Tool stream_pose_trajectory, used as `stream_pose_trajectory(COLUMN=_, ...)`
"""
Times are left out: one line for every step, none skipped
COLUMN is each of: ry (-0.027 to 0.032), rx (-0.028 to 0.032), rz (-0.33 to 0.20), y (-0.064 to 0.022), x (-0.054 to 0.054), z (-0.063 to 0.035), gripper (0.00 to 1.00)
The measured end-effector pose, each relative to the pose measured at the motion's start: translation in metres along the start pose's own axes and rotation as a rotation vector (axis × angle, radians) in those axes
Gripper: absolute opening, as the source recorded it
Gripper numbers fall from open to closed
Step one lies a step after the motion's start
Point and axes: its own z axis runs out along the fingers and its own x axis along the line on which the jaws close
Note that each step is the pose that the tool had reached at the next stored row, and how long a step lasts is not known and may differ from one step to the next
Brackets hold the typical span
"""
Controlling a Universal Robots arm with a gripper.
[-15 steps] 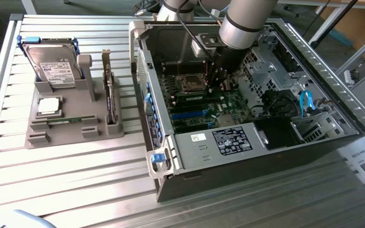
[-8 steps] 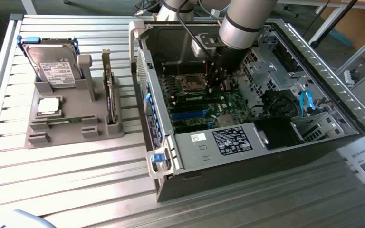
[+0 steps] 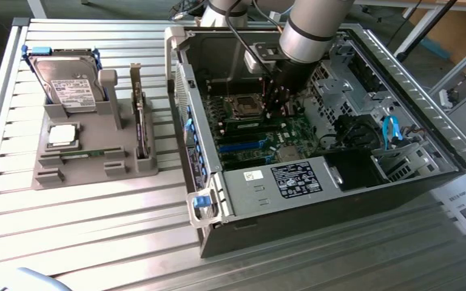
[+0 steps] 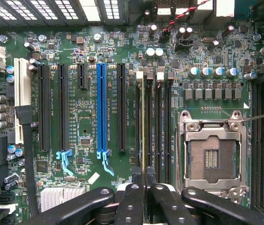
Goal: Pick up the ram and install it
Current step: 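Insert the ram into the slot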
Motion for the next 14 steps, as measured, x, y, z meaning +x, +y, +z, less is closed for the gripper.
stream_pose_trajectory(ry=-0.0001, rx=0.0000, rz=0.000, y=0.0000, x=0.0000, z=0.0000, gripper=0.12)
stream_pose_trajectory(ry=-0.0004, rx=0.0001, rz=0.000, y=0.0000, x=-0.0001, z=0.0000, gripper=0.12)
stream_pose_trajectory(ry=-0.0004, rx=0.0001, rz=0.000, y=0.0000, x=-0.0001, z=-0.0003, gripper=0.12)
stream_pose_trajectory(ry=-0.0005, rx=0.0001, rz=0.000, y=0.0000, x=-0.0001, z=-0.0005, gripper=0.12)
stream_pose_trajectory(ry=-0.0005, rx=0.0002, rz=0.000, y=0.0000, x=-0.0001, z=-0.0010, gripper=0.12)
stream_pose_trajectory(ry=-0.0005, rx=0.0001, rz=0.000, y=0.0000, x=-0.0001, z=-0.0014, gripper=0.12)
stream_pose_trajectory(ry=-0.0005, rx=0.0002, rz=0.000, y=0.0000, x=-0.0001, z=-0.0019, gripper=0.12)
stream_pose_trajectory(ry=-0.0006, rx=0.0003, rz=0.000, y=0.0000, x=-0.0001, z=-0.0024, gripper=0.12)
stream_pose_trajectory(ry=-0.0003, rx=0.0001, rz=0.000, y=0.0000, x=-0.0001, z=-0.0030, gripper=0.12)
stream_pose_trajectory(ry=-0.0002, rx=0.0000, rz=0.000, y=0.0000, x=-0.0001, z=-0.0036, gripper=0.12)
stream_pose_trajectory(ry=-0.0003, rx=0.0001, rz=0.000, y=0.0000, x=-0.0001, z=-0.0040, gripper=0.12)
stream_pose_trajectory(ry=-0.0002, rx=0.0000, rz=0.000, y=0.0001, x=-0.0001, z=-0.0044, gripper=0.12)
stream_pose_trajectory(ry=-0.0002, rx=0.0000, rz=0.000, y=0.0000, x=-0.0001, z=-0.0046, gripper=0.12)
stream_pose_trajectory(ry=-0.0001, rx=0.0000, rz=0.000, y=0.0001, x=-0.0001, z=-0.0048, gripper=0.12)
